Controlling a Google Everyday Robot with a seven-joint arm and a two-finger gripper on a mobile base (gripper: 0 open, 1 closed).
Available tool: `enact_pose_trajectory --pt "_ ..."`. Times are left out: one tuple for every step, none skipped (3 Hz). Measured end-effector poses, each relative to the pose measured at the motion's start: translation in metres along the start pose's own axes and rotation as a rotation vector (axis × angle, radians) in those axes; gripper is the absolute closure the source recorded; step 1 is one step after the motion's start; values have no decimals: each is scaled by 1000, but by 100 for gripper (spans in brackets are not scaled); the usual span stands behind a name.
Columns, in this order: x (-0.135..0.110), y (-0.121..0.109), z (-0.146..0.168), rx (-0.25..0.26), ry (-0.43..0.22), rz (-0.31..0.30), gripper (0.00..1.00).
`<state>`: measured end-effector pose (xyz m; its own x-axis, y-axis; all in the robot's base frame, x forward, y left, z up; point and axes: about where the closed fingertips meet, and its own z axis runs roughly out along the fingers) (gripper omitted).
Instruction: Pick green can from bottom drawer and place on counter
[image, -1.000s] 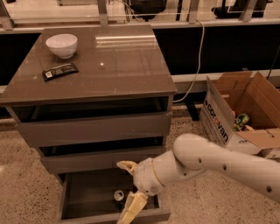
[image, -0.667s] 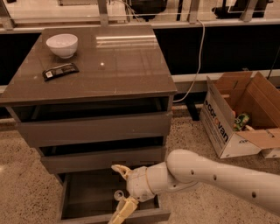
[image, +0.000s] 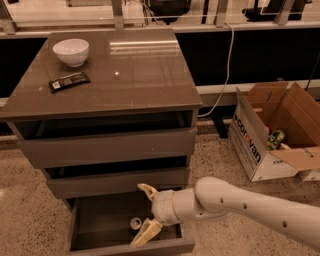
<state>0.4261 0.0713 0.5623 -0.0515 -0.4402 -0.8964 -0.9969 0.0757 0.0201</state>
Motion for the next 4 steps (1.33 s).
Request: enact_pose_trajectory --pt "50 -33 -1 73 18 -43 0" --pt "103 -71 23 122 75 -73 0" --pt "129 -92 57 129 117 -75 0" --pt "156 -109 88 122 149 -44 0"
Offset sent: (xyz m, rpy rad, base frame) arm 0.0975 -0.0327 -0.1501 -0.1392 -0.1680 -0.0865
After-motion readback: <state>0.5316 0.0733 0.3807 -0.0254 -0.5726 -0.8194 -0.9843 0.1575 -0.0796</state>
